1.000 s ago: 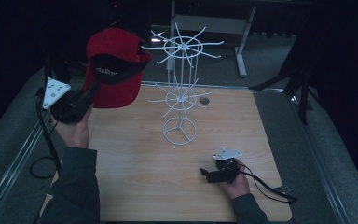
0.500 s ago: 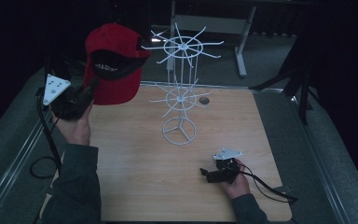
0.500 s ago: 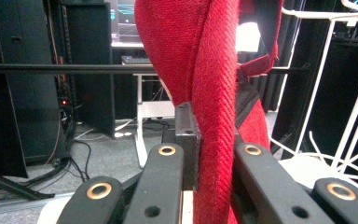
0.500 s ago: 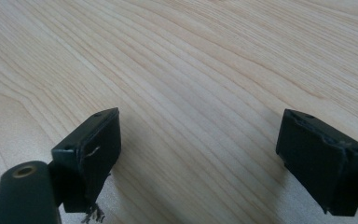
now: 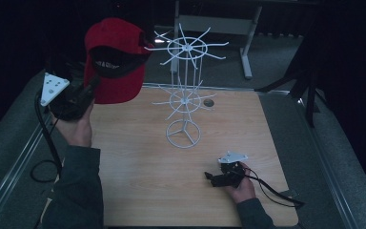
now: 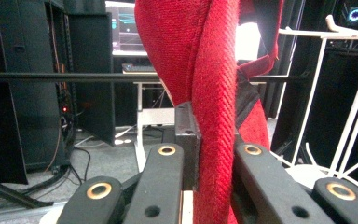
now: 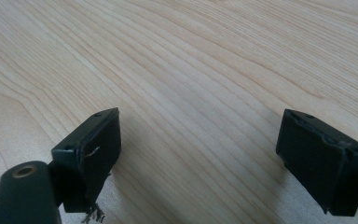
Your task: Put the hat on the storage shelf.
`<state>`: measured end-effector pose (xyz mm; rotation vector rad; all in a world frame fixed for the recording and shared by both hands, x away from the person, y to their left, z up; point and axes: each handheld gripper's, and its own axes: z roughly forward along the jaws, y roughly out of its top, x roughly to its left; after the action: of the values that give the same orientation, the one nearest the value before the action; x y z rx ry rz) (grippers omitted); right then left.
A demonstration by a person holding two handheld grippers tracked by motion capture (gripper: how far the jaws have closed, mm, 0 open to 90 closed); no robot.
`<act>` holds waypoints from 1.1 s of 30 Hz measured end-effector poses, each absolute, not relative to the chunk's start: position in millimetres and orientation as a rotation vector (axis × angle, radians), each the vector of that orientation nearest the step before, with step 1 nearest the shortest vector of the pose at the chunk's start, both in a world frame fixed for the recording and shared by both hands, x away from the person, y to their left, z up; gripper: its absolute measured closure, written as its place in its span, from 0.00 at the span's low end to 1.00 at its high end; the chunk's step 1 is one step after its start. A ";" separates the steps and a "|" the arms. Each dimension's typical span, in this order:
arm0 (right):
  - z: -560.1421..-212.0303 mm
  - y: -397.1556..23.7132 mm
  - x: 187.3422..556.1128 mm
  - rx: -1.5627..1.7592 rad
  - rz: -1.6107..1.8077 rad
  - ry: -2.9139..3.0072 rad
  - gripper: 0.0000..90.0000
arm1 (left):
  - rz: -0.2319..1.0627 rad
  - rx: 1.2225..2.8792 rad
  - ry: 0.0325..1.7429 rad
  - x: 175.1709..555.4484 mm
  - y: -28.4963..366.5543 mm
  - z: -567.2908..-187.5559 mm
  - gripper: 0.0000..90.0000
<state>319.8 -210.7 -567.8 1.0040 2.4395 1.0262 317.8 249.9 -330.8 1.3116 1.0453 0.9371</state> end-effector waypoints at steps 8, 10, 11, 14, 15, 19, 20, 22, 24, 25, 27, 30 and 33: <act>-567.8 -210.7 319.8 1.004 1.026 2.439 0.15 | 0.943 1.304 1.043 319.2 249.1 -325.4 0.96; -567.8 -210.7 319.8 1.004 1.026 2.440 0.15 | 0.945 1.302 1.045 320.1 248.5 -324.5 0.96; -567.8 -210.7 319.8 1.004 1.026 2.439 0.15 | 0.945 1.298 1.046 320.6 248.2 -323.9 0.96; -567.8 -210.7 319.8 1.003 1.026 2.440 0.15 | 0.945 1.293 1.045 321.7 247.5 -322.3 0.96; -567.8 -210.7 319.8 1.003 1.026 2.440 0.15 | 0.947 1.292 1.044 322.2 246.9 -321.5 0.96; -567.8 -210.7 319.8 1.004 1.026 2.440 0.15 | 0.949 1.293 1.041 323.7 245.0 -319.7 0.96; -567.8 -210.7 319.8 1.004 1.026 2.439 0.15 | 0.950 1.293 1.039 324.0 244.7 -319.5 0.96; -567.8 -210.7 319.8 1.004 1.026 2.439 0.15 | 0.955 1.296 1.035 325.3 243.8 -319.3 0.96; -567.8 -210.7 319.8 1.004 1.026 2.439 0.15 | 0.956 1.300 1.035 327.4 243.0 -318.7 0.96; -567.8 -210.7 319.8 1.004 1.026 2.440 0.15 | 0.956 1.300 1.035 328.5 242.7 -318.5 0.96; -567.8 -210.7 319.8 1.004 1.026 2.440 0.15 | 0.955 1.296 1.036 330.5 242.3 -318.5 0.96; -567.8 -210.7 319.8 1.004 1.026 2.440 0.15 | 0.947 1.292 1.040 333.4 241.5 -318.6 0.96; -567.8 -210.7 319.8 1.004 1.026 2.440 0.15 | 0.949 1.291 1.044 336.8 239.7 -318.5 0.96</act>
<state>319.8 -210.7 -567.8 1.0039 2.4397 1.0262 336.8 239.7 -318.5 1.2915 1.0436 0.9489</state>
